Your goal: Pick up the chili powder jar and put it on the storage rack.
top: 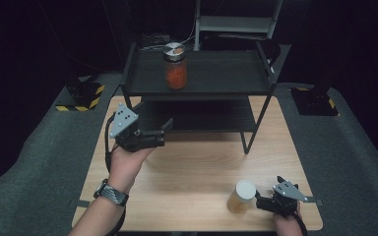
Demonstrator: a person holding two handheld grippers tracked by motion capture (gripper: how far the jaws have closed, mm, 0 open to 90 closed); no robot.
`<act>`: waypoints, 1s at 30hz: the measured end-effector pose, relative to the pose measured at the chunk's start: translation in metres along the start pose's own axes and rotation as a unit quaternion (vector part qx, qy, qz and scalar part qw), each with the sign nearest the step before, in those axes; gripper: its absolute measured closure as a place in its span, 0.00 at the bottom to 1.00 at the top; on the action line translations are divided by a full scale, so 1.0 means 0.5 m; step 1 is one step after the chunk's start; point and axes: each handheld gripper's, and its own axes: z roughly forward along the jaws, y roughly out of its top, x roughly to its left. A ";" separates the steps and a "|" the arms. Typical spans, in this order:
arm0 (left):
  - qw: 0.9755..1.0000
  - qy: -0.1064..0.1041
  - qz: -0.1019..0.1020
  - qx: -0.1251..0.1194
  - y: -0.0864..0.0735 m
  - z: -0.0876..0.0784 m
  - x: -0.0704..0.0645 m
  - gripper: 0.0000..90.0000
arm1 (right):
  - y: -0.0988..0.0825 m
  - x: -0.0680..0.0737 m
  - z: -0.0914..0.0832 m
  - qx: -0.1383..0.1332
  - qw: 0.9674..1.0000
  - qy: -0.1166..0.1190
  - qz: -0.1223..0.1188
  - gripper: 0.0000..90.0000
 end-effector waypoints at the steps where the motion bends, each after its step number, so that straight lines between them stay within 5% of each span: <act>1: 1.000 0.000 0.001 0.002 -0.006 -0.002 0.000 0.00 | 0.000 0.000 0.000 0.000 1.000 0.000 0.000 0.01; 30: 0.998 -0.010 -0.023 0.052 -0.195 -0.050 -0.003 0.00 | 0.002 0.006 0.001 0.002 1.000 -0.004 -0.007 0.01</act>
